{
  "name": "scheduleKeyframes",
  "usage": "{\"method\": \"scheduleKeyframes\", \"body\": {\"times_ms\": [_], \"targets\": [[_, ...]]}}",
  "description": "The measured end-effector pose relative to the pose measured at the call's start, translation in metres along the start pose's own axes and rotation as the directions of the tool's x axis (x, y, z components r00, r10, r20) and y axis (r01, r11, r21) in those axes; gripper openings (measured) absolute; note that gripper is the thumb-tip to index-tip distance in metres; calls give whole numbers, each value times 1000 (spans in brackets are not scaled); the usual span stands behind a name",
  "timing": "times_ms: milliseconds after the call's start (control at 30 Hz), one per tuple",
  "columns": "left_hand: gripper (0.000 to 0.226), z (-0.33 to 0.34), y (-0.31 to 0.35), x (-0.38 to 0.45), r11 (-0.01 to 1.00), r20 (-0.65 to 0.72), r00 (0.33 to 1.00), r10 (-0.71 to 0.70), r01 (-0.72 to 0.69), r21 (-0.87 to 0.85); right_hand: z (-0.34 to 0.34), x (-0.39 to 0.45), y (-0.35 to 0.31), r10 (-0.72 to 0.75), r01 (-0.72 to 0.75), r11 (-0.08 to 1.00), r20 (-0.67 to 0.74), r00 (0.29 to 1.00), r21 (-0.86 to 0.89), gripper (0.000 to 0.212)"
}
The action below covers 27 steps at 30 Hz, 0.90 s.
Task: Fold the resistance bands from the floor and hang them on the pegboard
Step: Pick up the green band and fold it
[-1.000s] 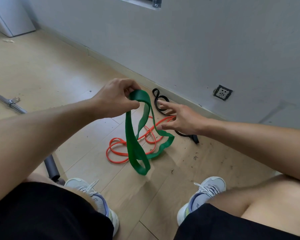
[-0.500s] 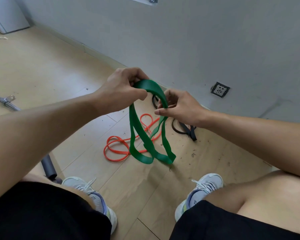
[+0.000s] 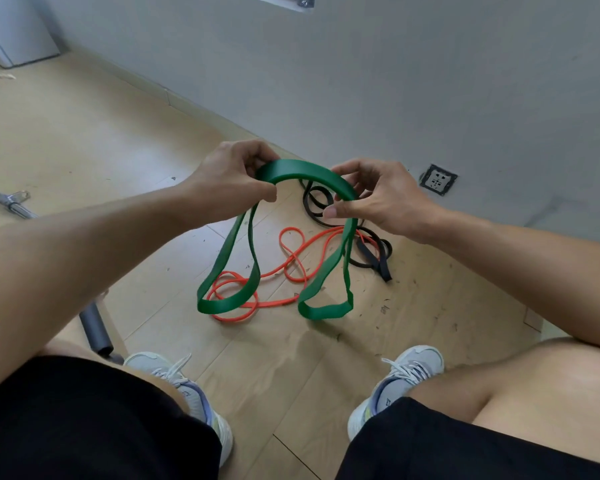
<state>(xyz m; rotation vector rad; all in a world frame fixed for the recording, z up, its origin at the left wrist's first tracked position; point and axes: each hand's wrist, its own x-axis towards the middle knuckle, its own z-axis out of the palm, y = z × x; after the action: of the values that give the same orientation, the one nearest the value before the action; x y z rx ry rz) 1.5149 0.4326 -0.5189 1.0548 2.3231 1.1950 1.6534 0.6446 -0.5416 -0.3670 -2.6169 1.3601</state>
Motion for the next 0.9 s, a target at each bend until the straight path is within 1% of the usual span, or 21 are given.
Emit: {"method": "scheduleKeyframes", "body": {"times_ms": [100, 233, 400, 500, 700, 900], "targets": [[30, 2, -4, 2, 999, 16, 999, -34, 34, 20, -1, -1, -6, -33, 33, 998, -14, 999, 45, 59], [33, 5, -9, 2, 997, 67, 995, -69, 68, 22, 3, -2, -9, -53, 53, 998, -17, 998, 34, 60], [35, 10, -9, 1, 999, 118, 992, -42, 40, 18, 6, -3, -8, -63, 63, 998, -36, 997, 3, 56], [31, 13, -5, 1, 998, 136, 991, 9, -18, 67, 6, -4, -11, -88, 88, 996, -34, 995, -1, 61], [30, 18, 1, -1, 990, 113, 988, 110, -119, 77, 7, -5, -12, -120, 120, 993, -14, 993, -19, 67], [22, 12, 4, 1, 984, 49, 989, 142, -146, 102, -1, -4, -11, -91, 91, 996, 39, 995, 0, 57]]}}
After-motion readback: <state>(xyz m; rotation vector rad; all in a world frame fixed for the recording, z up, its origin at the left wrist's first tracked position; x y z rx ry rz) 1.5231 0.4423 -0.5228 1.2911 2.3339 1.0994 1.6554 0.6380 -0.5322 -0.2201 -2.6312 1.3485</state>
